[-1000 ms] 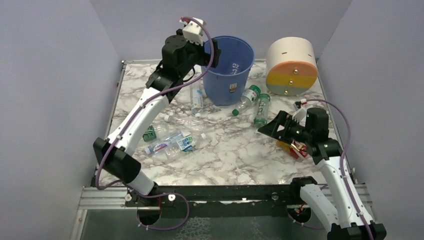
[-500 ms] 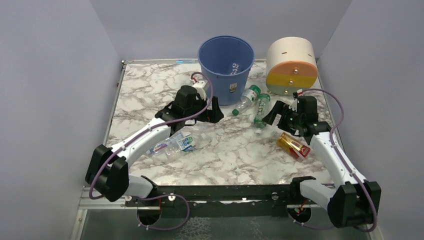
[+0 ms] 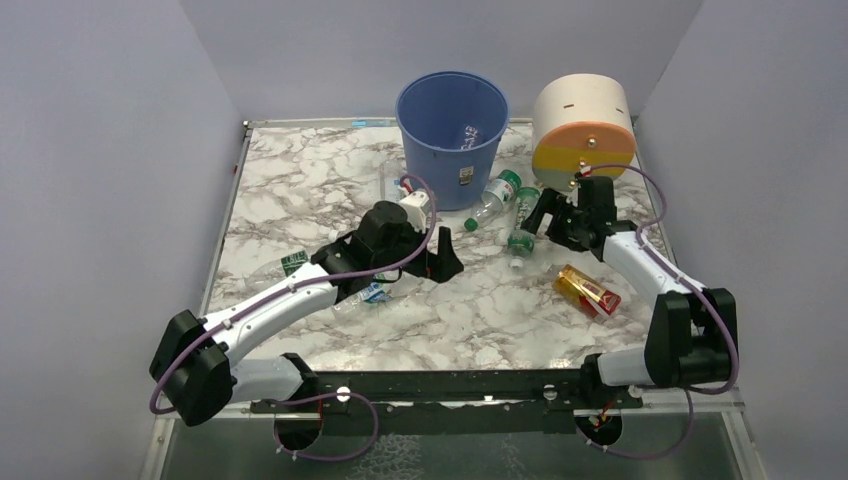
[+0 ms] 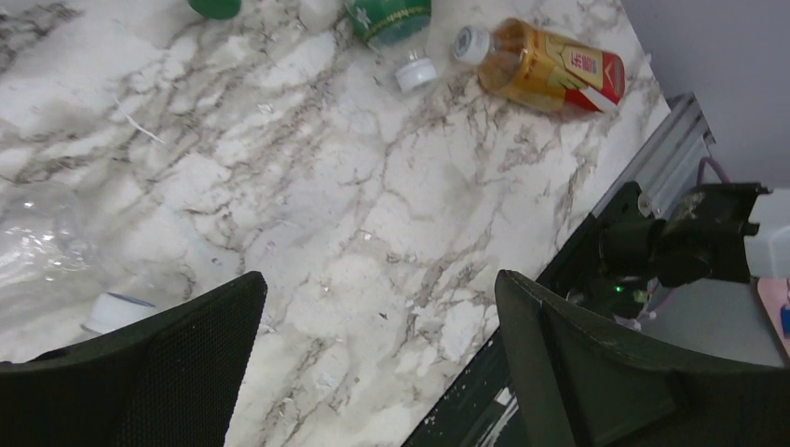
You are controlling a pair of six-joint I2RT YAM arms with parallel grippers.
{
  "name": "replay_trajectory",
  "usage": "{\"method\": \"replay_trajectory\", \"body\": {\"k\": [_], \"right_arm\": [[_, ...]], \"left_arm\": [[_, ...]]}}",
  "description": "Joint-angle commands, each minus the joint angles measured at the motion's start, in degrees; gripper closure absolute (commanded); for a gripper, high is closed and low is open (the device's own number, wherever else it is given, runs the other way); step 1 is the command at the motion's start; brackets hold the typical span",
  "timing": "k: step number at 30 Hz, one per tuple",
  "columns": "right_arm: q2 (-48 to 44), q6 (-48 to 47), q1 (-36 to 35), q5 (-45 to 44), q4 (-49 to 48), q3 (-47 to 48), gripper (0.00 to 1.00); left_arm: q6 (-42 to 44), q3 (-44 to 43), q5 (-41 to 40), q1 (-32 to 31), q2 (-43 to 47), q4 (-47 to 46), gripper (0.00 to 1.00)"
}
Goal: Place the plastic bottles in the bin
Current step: Pick up the plastic bottle at the center of the board.
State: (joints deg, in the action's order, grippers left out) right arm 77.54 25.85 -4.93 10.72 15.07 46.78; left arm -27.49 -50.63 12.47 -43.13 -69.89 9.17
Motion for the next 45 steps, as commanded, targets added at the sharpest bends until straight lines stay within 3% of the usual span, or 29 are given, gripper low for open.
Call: {"method": "replay_trajectory", "body": {"k": [1,16,24,45], "right_arm": [[3.8,-0.8,-0.2,-1.1,-5.2,2.6,0.05],[15.9,-0.5,-1.5,-1.6,-8.6,7.5,0.07],[17.8,0.0,-4.5,-2.3,-9.6,7.3,0.07],[10.0,-1.4,-5.4,-0.8,-9.5,0.7,0.47]], "left_arm": [[-2.2,2.3,-0.9,-3.5,2.4,-0.6,0.01],[-5.2,11.0,-2.3,-7.4,8.3,-1.9,0.01],[-6.0,10.5,-3.4,-7.5,8.5,-2.8,0.01],[-7.4,9.1,-3.2,-7.4,6.3,-3.8,0.01]]}}
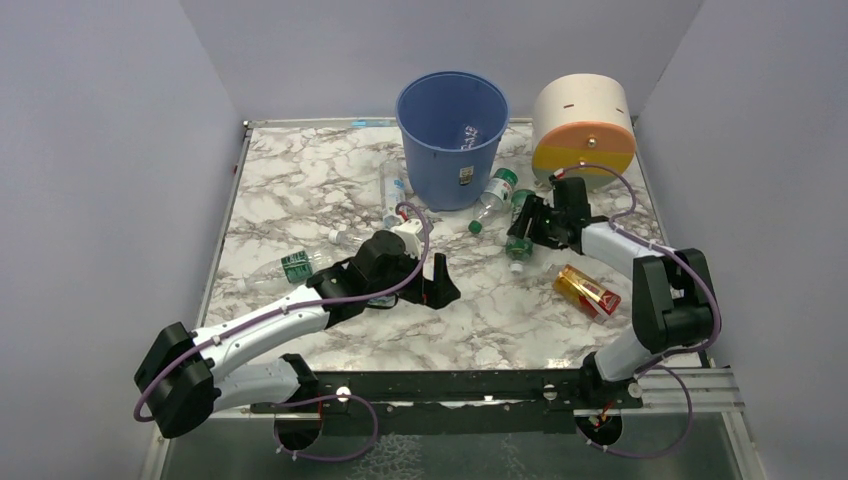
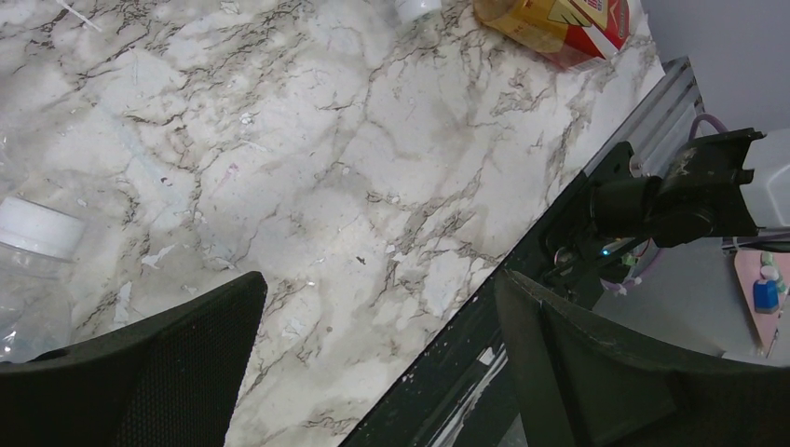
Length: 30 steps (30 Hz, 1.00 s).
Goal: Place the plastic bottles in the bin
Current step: Pick up the plastic bottle at the center of the board.
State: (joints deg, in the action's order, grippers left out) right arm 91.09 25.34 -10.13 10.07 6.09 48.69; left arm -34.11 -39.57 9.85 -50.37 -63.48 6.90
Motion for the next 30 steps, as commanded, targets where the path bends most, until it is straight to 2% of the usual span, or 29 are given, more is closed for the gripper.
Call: {"method": "replay_trajectory", "body": {"k": [1,13,20,30], "right_arm": [[-4.3,-0.9,-0.2,-0.2,-0.4,-1.6,0.48],[-18.9,-0.7,-0.2,2.4,5.6,-6.1,0.48],[-27.6,0.1,-0.2,5.2,9.1,-9.8,0.48],[-38.9,2.4,-0.3,13.6,12.9,-15.2,0.48]], "left_arm": [[-0.8,-2.0,-0.7,-0.2,-0.1,-1.6,0.01],[-1.3,-1.5,-1.7,-0.2,-0.3,-1.8,0.01],[-2.7,-0.1,-1.1,-0.2,-0.6,-5.0,0.01],[-3.0,-0.2,-0.5,-0.3,-2.0,-7.2,0.01]]}}
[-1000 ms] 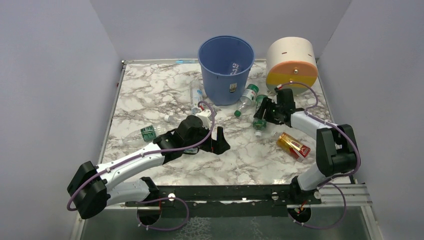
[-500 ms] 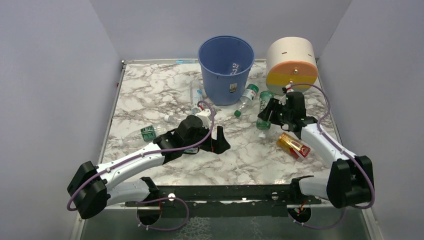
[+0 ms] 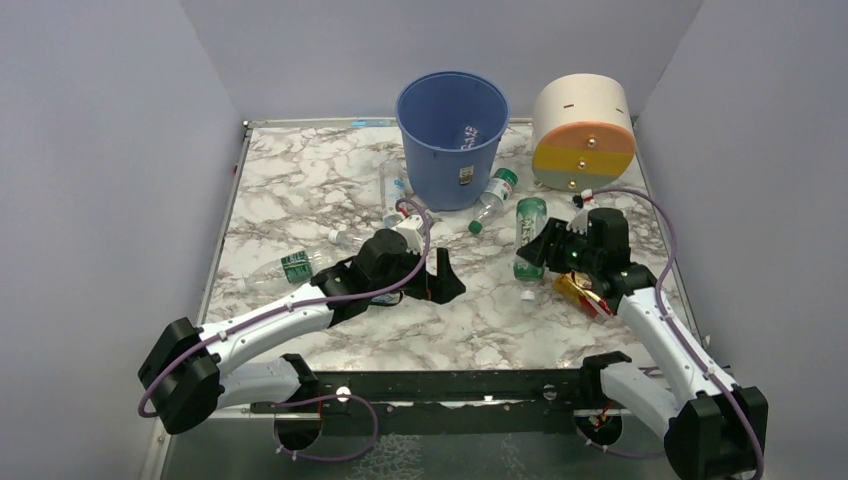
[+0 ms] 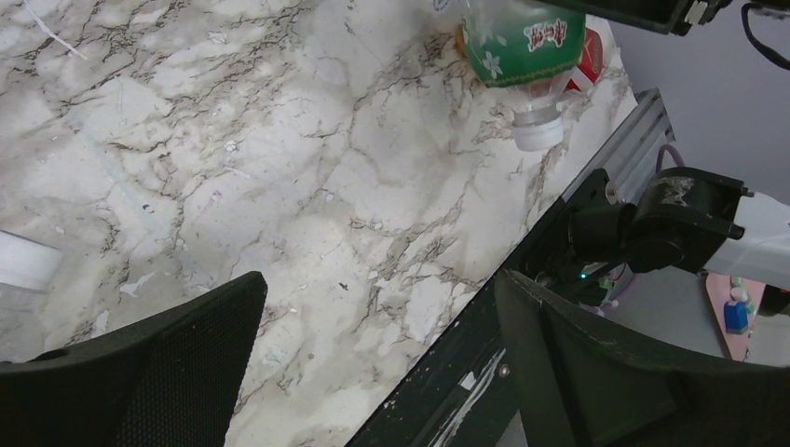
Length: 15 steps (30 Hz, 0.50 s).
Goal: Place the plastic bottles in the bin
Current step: Pick up the plastic bottle at the center of the board.
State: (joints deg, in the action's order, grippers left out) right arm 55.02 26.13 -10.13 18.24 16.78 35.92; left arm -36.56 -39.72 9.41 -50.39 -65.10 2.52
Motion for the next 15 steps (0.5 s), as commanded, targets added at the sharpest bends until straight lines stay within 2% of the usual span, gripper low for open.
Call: {"method": "replay_trajectory", "body": {"k": [1,8,15], "right_arm": [[-3.5,1.9,-0.3,6.3,2.2,-3.1,0.48],[-5.5,4.3,-1.7,11.4,-0.1,-7.0,0.48],[-4.2,4.6,-3.8,14.3,-2.0,-6.6,0.48]], "left_arm": [[-0.6,0.0,-0.2,-0.2,-0.4,-3.1,0.01],[-0.8,-0.2,-0.2,-0.3,-0.1,-4.5,0.01],[0.9,-1.8,-2.3,-0.3,1.3,-2.2,0.01]]}}
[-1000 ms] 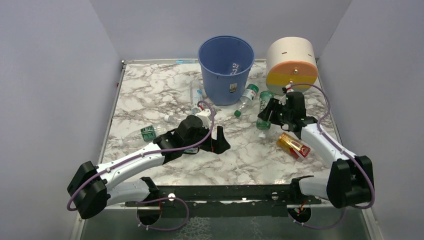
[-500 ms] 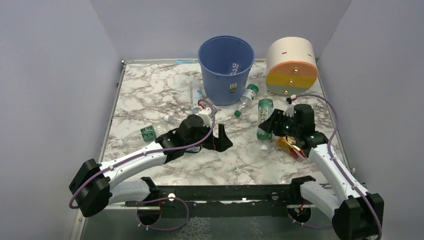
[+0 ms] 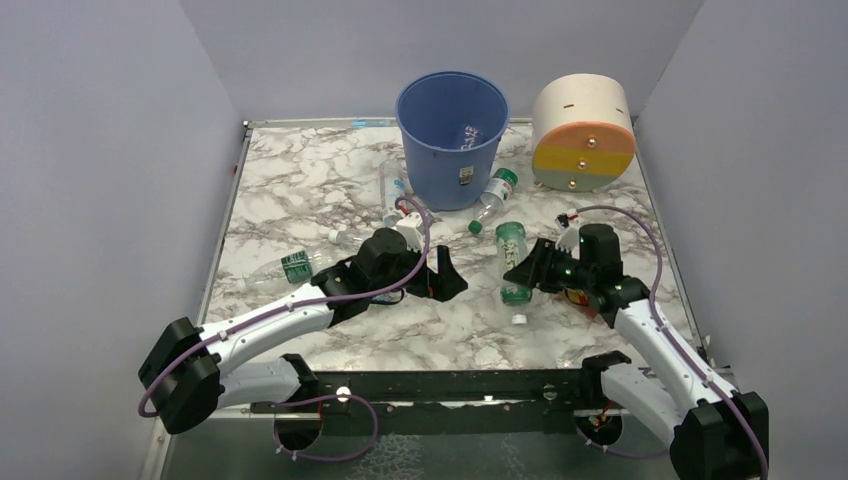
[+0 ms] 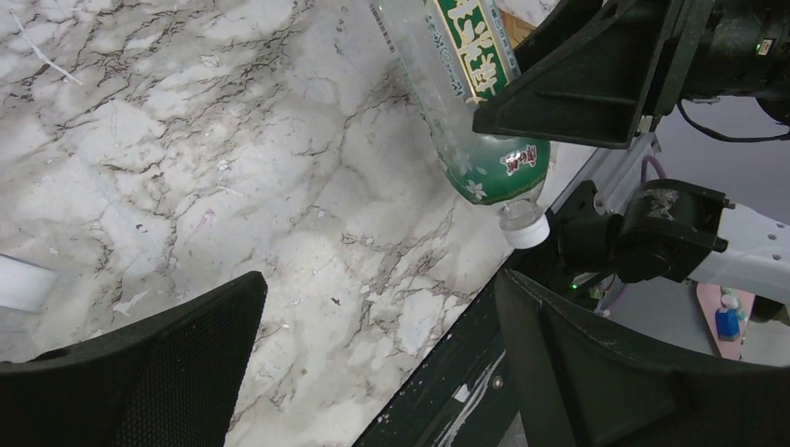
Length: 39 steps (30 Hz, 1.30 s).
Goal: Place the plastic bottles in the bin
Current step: Pick up the plastic bottle at the center of the board.
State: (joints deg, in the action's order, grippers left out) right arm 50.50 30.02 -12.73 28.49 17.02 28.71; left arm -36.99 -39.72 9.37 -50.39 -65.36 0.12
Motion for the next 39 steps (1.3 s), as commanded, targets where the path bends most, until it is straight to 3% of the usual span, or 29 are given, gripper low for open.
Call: {"method": "replay_trajectory", "body": {"k": [1,11,26,39], "right_arm": [[0.5,0.9,-1.6,4.4,-2.4,0.9,0.48],[2.9,2.3,-8.6,5.1,-4.6,2.0,0.48],[3.8,8.0,-24.0,-2.6,-6.6,2.4,0.48],[4.1,7.9,-26.2,-5.4,-1.5,11.5,0.48]], "left_arm": [[1.7,-2.0,-2.9,-0.3,1.9,0.8,0.01],[3.0,-3.5,-8.0,-0.2,6.1,5.0,0.01],[3.9,-4.7,-11.0,-0.1,8.2,7.5,0.01],[3.7,-3.3,-17.2,0.1,15.6,13.8,0.01]]}}
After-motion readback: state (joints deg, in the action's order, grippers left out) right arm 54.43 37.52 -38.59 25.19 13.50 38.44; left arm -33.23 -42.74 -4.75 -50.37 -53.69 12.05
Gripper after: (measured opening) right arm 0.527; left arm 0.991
